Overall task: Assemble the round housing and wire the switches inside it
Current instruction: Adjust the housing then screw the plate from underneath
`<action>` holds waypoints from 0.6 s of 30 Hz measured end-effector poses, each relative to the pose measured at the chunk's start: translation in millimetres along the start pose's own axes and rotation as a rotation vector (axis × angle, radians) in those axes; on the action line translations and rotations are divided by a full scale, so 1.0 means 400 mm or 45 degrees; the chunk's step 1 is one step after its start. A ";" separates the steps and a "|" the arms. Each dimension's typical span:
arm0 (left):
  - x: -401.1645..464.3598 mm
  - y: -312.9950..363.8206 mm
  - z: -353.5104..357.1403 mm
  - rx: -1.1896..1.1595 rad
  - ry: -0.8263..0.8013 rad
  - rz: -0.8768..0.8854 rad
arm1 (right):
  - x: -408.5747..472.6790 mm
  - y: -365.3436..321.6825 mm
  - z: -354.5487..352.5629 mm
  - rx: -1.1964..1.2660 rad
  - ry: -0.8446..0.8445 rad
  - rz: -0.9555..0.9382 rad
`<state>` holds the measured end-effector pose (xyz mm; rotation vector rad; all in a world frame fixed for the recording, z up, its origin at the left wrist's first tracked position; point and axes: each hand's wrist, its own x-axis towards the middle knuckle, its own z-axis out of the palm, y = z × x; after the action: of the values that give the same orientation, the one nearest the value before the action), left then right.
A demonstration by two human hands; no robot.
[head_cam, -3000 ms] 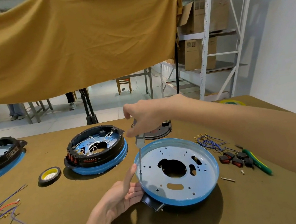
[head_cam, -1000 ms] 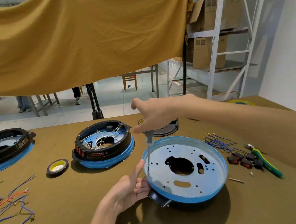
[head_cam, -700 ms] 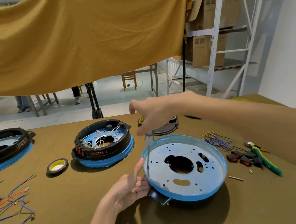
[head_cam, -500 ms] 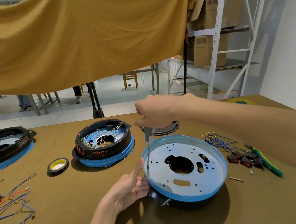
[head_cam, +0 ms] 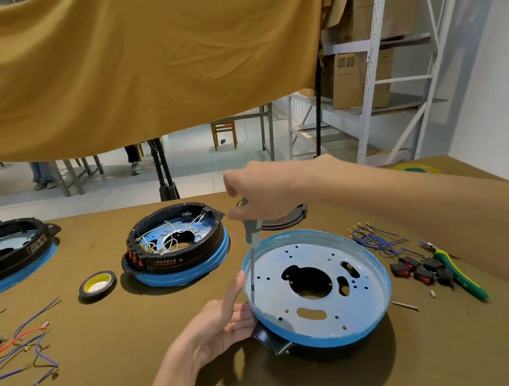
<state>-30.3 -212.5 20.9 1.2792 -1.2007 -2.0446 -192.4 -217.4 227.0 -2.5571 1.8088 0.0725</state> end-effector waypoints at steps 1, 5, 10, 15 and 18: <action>0.000 0.000 0.000 0.004 0.008 -0.004 | 0.003 0.001 0.003 0.004 -0.007 0.000; 0.000 0.002 0.001 -0.034 -0.039 -0.021 | 0.002 0.018 -0.021 0.268 -0.227 0.001; 0.005 -0.002 -0.004 -0.002 -0.020 -0.007 | 0.009 0.024 0.002 0.177 -0.079 0.005; 0.012 -0.004 -0.004 -0.009 -0.001 -0.013 | 0.005 0.026 0.000 0.146 -0.050 -0.023; 0.010 -0.002 -0.004 -0.024 -0.018 -0.021 | 0.009 0.015 0.003 0.137 -0.063 -0.039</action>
<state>-30.9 -215.6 17.9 1.2721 -1.1780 -2.0746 -196.9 -222.5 225.9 -2.4861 1.7073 0.0373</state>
